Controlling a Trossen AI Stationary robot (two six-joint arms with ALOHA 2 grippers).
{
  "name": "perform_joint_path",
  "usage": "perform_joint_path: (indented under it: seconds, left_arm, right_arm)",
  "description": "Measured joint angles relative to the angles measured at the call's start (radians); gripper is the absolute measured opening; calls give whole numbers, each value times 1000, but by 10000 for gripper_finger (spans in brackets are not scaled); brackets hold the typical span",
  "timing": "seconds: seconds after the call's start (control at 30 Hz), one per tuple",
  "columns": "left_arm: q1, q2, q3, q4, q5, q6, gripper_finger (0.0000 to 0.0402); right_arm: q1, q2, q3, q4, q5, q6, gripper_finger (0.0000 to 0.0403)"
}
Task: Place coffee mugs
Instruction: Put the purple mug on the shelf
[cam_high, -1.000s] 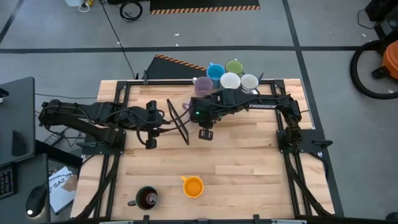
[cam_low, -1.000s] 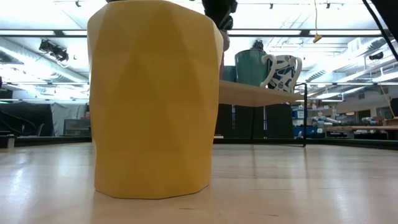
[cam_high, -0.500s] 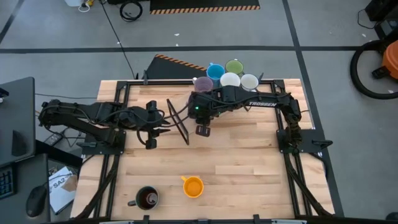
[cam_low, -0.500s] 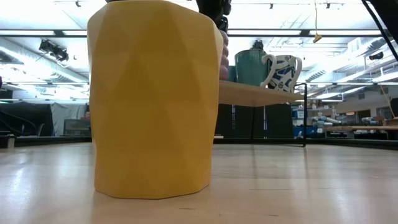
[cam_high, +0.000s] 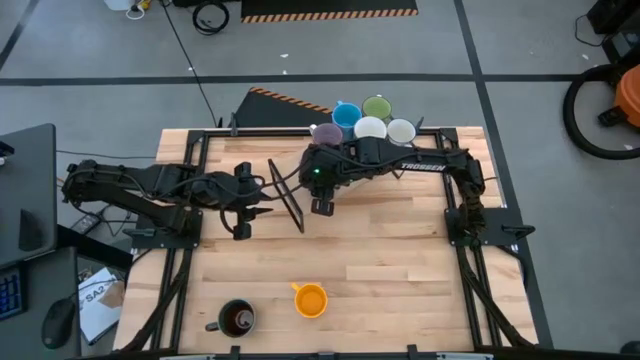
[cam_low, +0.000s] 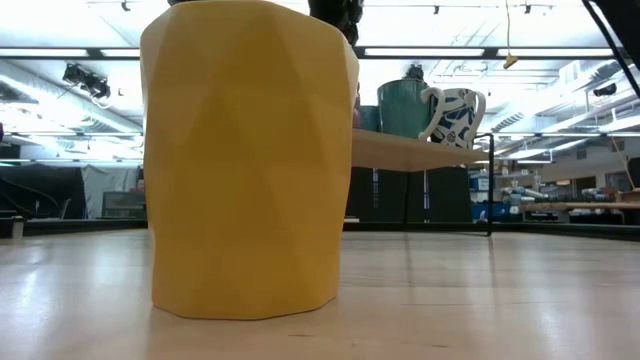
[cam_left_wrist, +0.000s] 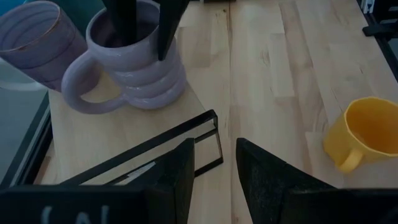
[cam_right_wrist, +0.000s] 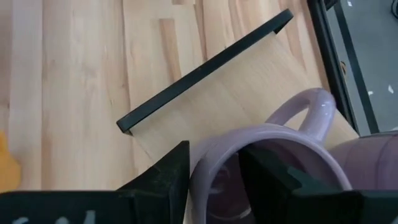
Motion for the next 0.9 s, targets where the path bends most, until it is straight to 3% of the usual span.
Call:
perform_joint_path:
  seconds: [0.4, 0.6, 0.9]
  left_arm:
    - [0, 0, 0, 16, -1, 34, 126]
    - [0, 0, 0, 37, -5, 35, 126]
    - [0, 0, 0, 18, -12, 33, 126]
  right_arm:
    - [76, -100, 0, -34, 171, 6, 144]
    - [156, -113, -8, -181, 304, 130, 143]
    - [271, -110, -125, -197, 412, 279, 143]
